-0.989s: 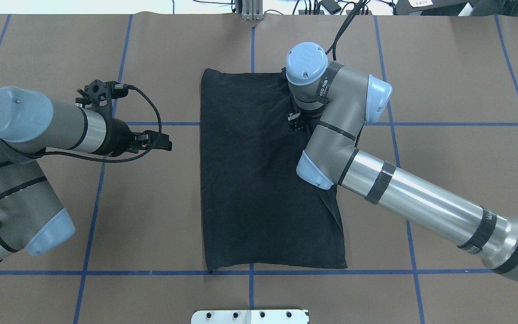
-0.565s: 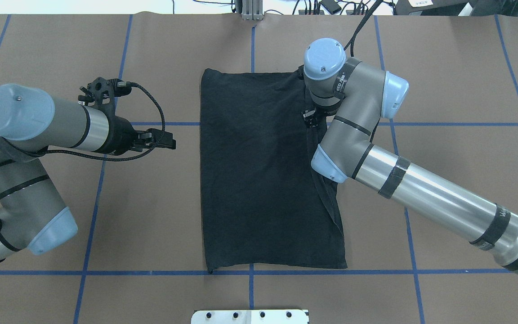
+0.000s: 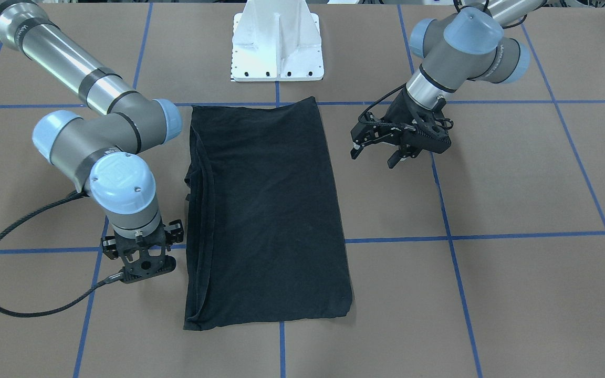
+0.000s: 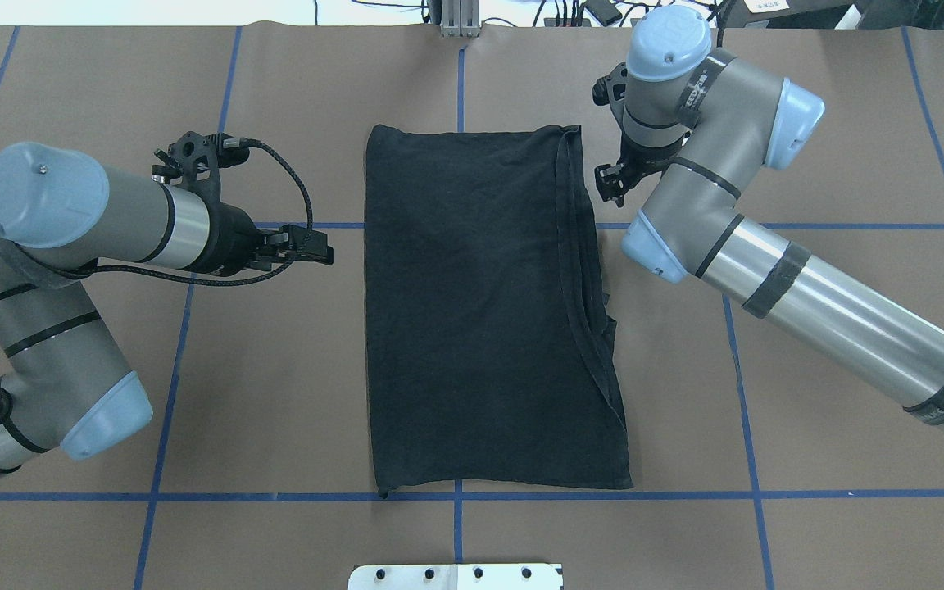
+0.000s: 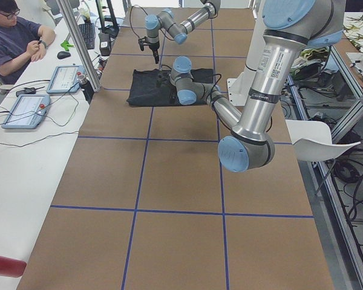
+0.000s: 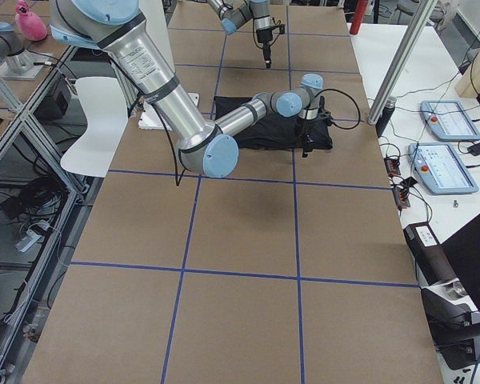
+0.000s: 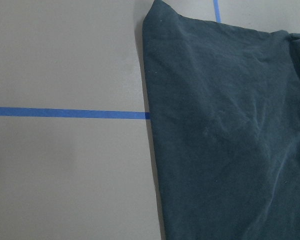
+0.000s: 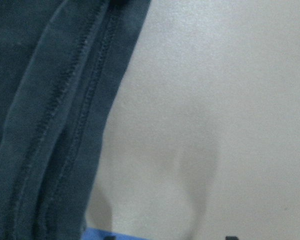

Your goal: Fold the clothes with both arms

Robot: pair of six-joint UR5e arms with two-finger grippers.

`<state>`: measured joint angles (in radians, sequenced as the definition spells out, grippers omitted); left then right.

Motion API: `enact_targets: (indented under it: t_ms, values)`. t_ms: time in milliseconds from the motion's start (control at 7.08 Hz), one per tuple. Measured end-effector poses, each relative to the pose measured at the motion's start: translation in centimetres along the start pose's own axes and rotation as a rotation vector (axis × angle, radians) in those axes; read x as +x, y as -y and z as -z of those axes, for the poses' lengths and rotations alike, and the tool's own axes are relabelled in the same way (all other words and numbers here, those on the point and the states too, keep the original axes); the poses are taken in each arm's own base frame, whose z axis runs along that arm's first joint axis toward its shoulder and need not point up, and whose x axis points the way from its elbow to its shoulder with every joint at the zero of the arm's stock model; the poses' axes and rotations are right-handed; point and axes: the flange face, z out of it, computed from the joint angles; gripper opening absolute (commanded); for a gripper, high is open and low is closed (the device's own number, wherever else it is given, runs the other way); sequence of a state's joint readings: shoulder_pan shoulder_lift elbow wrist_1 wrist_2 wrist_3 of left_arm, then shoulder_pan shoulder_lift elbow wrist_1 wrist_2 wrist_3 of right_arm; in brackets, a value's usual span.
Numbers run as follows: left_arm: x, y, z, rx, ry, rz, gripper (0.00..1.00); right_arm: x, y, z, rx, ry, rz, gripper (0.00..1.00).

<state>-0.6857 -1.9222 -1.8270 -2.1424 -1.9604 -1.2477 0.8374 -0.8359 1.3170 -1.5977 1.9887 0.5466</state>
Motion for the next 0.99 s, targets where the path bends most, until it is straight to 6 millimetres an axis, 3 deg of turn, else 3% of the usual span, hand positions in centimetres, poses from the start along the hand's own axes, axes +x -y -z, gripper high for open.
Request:
enact_targets:
  t_ms: [283,989]
  values:
    - [0.8,0.1,0.5,0.007,-0.013,-0.005,1.0,-2.4,-0.2,1.2,-0.011,0.048,0.0,0.81]
    - [1.6,0.8,2.0,0.051,-0.032,-0.021,1.0,-9.7,-2.4,0.2,-0.04,0.088,-0.042,0.81]
